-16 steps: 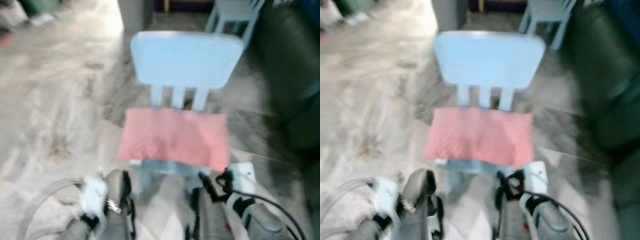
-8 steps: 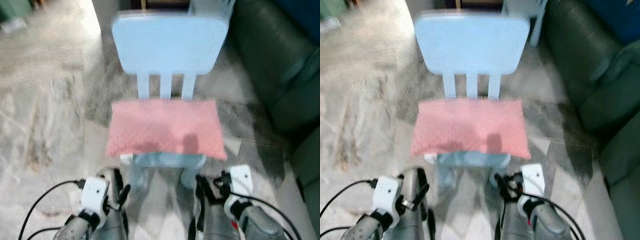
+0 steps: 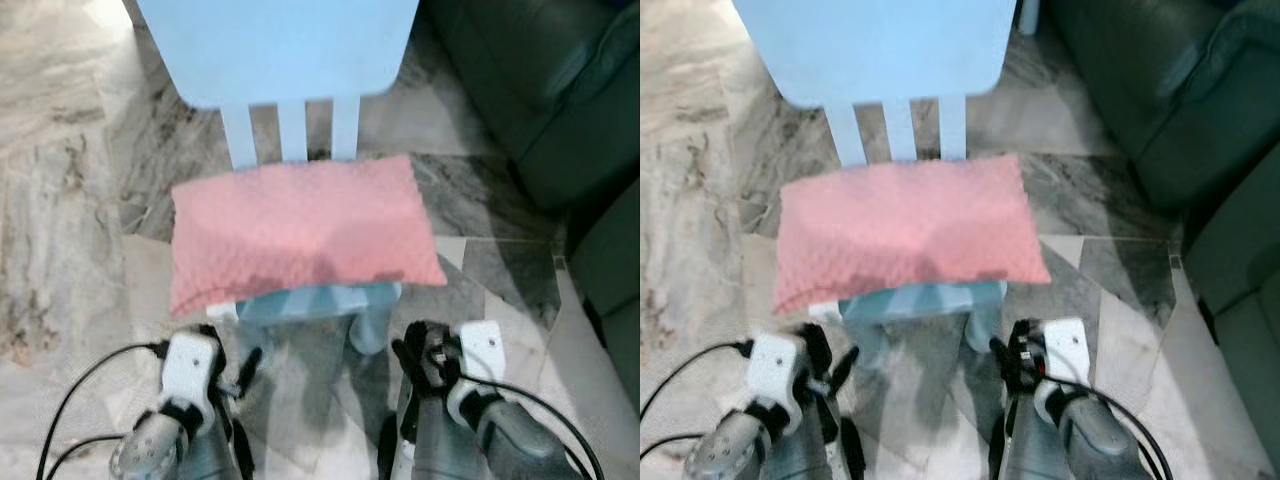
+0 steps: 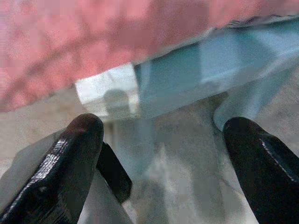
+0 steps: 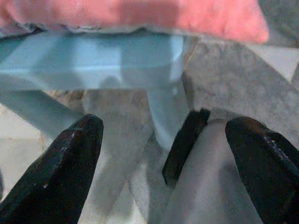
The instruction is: Move the pillow to the sofa
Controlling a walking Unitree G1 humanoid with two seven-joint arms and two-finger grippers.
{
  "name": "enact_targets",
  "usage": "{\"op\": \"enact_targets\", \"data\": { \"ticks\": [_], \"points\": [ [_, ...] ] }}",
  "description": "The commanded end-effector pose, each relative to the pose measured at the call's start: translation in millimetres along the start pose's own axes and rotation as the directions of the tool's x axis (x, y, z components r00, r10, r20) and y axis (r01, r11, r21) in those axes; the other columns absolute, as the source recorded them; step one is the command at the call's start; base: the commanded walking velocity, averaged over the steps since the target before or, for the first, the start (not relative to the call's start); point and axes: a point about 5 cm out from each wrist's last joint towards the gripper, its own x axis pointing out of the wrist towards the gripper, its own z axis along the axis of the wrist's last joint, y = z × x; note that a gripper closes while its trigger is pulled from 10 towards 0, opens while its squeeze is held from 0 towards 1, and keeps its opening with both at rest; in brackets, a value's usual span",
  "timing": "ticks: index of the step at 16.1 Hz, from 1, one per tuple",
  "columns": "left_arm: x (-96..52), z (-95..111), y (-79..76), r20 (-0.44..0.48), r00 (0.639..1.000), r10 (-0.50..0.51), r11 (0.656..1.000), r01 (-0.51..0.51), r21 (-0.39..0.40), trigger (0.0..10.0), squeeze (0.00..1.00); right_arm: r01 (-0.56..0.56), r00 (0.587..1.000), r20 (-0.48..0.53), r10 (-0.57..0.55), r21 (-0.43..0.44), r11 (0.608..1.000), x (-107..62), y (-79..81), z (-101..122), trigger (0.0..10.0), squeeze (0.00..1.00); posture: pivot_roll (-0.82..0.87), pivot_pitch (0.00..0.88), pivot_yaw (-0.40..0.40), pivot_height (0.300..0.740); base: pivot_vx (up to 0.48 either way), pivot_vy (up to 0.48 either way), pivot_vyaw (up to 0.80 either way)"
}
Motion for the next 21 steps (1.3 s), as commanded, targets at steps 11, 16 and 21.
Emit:
{"op": "enact_targets", "data": {
  "ticks": [11,16,21],
  "points": [
    [35.2,93.4,65.6,0.237,0.885,0.4,0.916,-0.386,-0.108,10.0,0.0,-0.026,0.947,0.316,0.058,-0.105,0.994,29.4,-6.9,111.6,10.0,0.0,0.01,0.184,0.006,0.373,0.0,0.0,0.0],
    [61.3,106.5,103.4,0.16,0.842,0.516,0.822,-0.434,-0.369,10.0,0.0,-0.052,0.91,0.389,0.145,-0.239,0.97,55.7,-16.6,165.1,10.0,0.0,0.02,0.186,-0.015,0.373,0.0,0.0,0.0],
    [96.7,135.7,110.8,0.169,0.863,0.476,0.77,-0.316,-0.555,10.0,0.0,0.039,0.89,0.445,0.095,-0.283,0.958,71.8,-37.4,193.8,10.0,0.0,0.02,0.185,-0.012,0.373,0.0,0.0,0.0]
  ]
}}
